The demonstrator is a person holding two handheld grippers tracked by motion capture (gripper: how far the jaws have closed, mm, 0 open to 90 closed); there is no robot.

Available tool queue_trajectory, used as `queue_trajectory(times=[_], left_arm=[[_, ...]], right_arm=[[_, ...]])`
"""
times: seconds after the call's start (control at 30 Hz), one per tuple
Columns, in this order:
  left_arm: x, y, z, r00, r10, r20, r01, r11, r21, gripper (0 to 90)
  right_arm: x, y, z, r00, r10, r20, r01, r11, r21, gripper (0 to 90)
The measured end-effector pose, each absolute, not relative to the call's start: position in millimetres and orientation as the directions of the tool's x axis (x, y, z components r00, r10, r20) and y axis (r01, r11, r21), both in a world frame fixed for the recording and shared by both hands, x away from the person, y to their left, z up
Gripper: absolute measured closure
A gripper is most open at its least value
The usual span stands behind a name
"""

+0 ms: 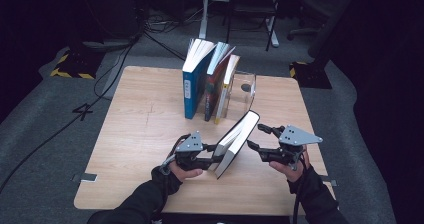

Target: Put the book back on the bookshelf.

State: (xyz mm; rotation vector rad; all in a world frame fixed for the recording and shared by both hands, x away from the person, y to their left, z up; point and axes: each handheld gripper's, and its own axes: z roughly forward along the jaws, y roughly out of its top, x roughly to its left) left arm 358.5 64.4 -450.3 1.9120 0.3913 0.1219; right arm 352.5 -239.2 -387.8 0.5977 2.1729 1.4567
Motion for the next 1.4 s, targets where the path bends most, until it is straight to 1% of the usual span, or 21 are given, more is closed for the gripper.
queue_trajectory(times=[0.17, 0.23, 0.27, 0.3, 0.33, 0.37, 0.43, 0.47, 0.5, 0.53, 0.57, 0.7, 0.73, 0.83, 0.9, 1.0, 1.1, 1.17, 1.2, 1.3, 1.4], left_arm=[[358, 63, -450, 0.939, 0.332, -0.096, 0.210, -0.327, 0.921, 59.0], [354, 63, -449, 0.935, 0.347, -0.073, 0.202, -0.349, 0.915, 58.7], [351, 63, -449, 0.924, 0.382, -0.029, 0.192, -0.395, 0.899, 53.7], [351, 63, -449, 0.924, 0.382, -0.029, 0.192, -0.395, 0.899, 51.5], [349, 66, -451, 0.921, 0.389, -0.034, 0.208, -0.417, 0.885, 51.5], [347, 68, -453, 0.919, 0.394, -0.017, 0.204, -0.437, 0.876, 48.2], [342, 71, -455, 0.914, 0.405, 0.016, 0.193, -0.469, 0.862, 43.5], [342, 71, -455, 0.914, 0.405, 0.016, 0.193, -0.469, 0.862, 41.3], [338, 73, -457, 0.903, 0.428, 0.035, 0.195, -0.480, 0.855, 41.3], [335, 73, -459, 0.898, 0.438, 0.036, 0.207, -0.494, 0.844, 34.9], [333, 73, -461, 0.897, 0.441, 0.034, 0.217, -0.504, 0.836, 32.0], [320, 68, -467, 0.900, 0.435, 0.040, 0.219, -0.529, 0.820, 28.5], [317, 65, -468, 0.900, 0.435, 0.033, 0.223, -0.524, 0.822, 26.0], [315, 54, -471, 0.881, 0.471, 0.043, 0.237, -0.519, 0.821, 24.5], [316, 49, -473, 0.880, 0.473, 0.033, 0.246, -0.515, 0.821, 24.8], [320, 38, -478, 0.858, 0.511, 0.045, 0.245, -0.484, 0.840, 24.6], [321, 34, -480, 0.835, 0.548, 0.041, 0.250, -0.445, 0.860, 27.9], [320, 31, -479, 0.815, 0.575, 0.070, 0.232, -0.435, 0.870, 32.3], [319, 30, -477, 0.808, 0.583, 0.086, 0.223, -0.438, 0.871, 32.9], [320, 30, -473, 0.803, 0.588, 0.097, 0.206, -0.427, 0.880, 32.8], [321, 33, -471, 0.808, 0.581, 0.096, 0.205, -0.430, 0.879, 38.1]], right_arm=[[353, -240, -399, -0.797, 0.593, -0.118, 0.130, 0.359, 0.924, 32.7], [353, -238, -401, -0.799, 0.590, -0.116, 0.133, 0.361, 0.923, 32.7], [354, -237, -406, -0.809, 0.582, -0.080, 0.159, 0.347, 0.924, 33.0], [354, -237, -406, -0.809, 0.582, -0.080, 0.159, 0.347, 0.924, 33.0], [355, -237, -409, -0.811, 0.580, -0.071, 0.164, 0.343, 0.925, 33.0], [357, -237, -414, -0.815, 0.578, -0.046, 0.187, 0.337, 0.923, 33.0], [359, -236, -420, -0.814, 0.579, -0.045, 0.199, 0.350, 0.915, 32.8], [359, -236, -420, -0.814, 0.579, -0.045, 0.199, 0.350, 0.915, 32.8], [359, -235, -422, -0.814, 0.579, -0.045, 0.199, 0.350, 0.915, 32.8], [360, -235, -424, -0.816, 0.577, -0.040, 0.204, 0.352, 0.913, 32.4], [360, -233, -426, -0.815, 0.578, -0.043, 0.204, 0.356, 0.912, 32.3], [360, -229, -430, -0.819, 0.571, -0.049, 0.205, 0.372, 0.906, 32.2], [359, -228, -432, -0.821, 0.569, -0.054, 0.201, 0.376, 0.905, 32.2], [359, -223, -437, -0.823, 0.564, -0.064, 0.199, 0.391, 0.899, 32.3], [359, -221, -438, -0.824, 0.562, -0.069, 0.196, 0.397, 0.897, 32.1], [360, -219, -443, -0.822, 0.562, -0.091, 0.188, 0.420, 0.888, 31.9], [364, -221, -446, -0.814, 0.574, -0.088, 0.200, 0.418, 0.886, 31.2], [367, -223, -448, -0.804, 0.585, -0.107, 0.196, 0.431, 0.881, 31.9], [369, -224, -449, -0.800, 0.591, -0.107, 0.200, 0.429, 0.881, 31.8], [374, -230, -451, -0.790, 0.606, -0.093, 0.220, 0.422, 0.880, 31.8], [376, -235, -450, -0.785, 0.612, -0.097, 0.217, 0.418, 0.882, 31.6]])
